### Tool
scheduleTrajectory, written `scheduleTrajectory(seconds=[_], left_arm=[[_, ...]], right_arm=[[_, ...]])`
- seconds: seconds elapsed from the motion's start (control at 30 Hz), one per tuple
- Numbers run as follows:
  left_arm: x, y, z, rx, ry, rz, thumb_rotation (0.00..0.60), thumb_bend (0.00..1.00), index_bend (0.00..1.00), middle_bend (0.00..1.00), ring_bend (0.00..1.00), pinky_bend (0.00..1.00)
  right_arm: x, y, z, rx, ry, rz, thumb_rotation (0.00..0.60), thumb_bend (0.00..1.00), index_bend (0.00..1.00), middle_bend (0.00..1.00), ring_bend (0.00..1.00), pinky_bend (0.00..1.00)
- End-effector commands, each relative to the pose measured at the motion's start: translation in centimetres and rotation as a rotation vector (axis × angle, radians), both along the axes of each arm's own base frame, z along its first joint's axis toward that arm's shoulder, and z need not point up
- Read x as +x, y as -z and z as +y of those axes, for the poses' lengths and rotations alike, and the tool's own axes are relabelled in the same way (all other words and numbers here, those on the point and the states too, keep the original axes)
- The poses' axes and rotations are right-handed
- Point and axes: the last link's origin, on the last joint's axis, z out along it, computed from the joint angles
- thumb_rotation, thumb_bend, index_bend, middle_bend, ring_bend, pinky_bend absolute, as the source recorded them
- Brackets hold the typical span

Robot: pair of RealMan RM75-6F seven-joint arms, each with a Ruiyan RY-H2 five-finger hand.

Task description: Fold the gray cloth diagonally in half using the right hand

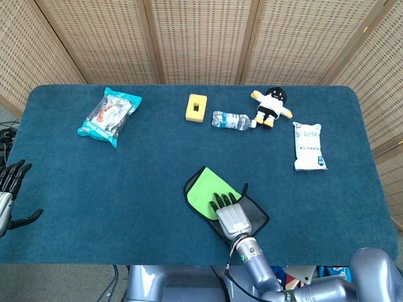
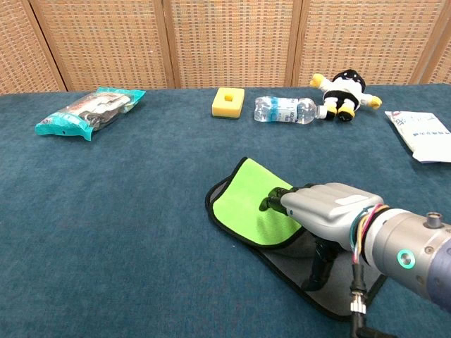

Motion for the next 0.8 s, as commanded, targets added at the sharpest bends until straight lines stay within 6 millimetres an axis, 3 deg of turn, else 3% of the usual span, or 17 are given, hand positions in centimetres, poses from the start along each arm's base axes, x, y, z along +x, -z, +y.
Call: scheduleTrajectory(seconds=[0.03,0.2,0.43,0.63,0.8], left_arm=[[0.0,0.0,0.0,-0.001,0.001,0.001,0.6,0.22,0.0,0.0,0.0,0.0],[0.0,0.1,0.0,-0.001,0.001,0.001,0.6,0.22,0.0,0.0,0.0,0.0],[0.0,0.1,0.0,-0.001,0.0,0.001,0.6,0.22,0.0,0.0,0.0,0.0],[0.0,0.1,0.0,-0.002,-0.001,0.003,0.6,0.22,0.0,0.0,0.0,0.0],[0.0,0.1,0.1,-0.002,-0.005,0.003,0.6,0.22,0.0,0.0,0.0,0.0]], right_arm=[[0.1,-0.1,0.0,0.001,-0.001,-0.008,0.6,0.14,0.0,0.0,0.0,0.0],[0.5,-0.9,-0.6,-0.031,0.006,-0.061,0.6,0.14,0.01,0.0,0.0,0.0],[0.5,-3.9,-3.4,-0.111,0.082,-0.141,0.6,0.14,0.18,0.0,0.0,0.0],[-1.2,-6.1,-6.2,-0.168,0.194,-0.139,0.6,0.17,0.3,0.0,0.0,0.0],[-3.0,-6.6,-7.0,-0.158,0.3,-0.086,0.6,0.28,0.36,0.0,0.0,0.0]])
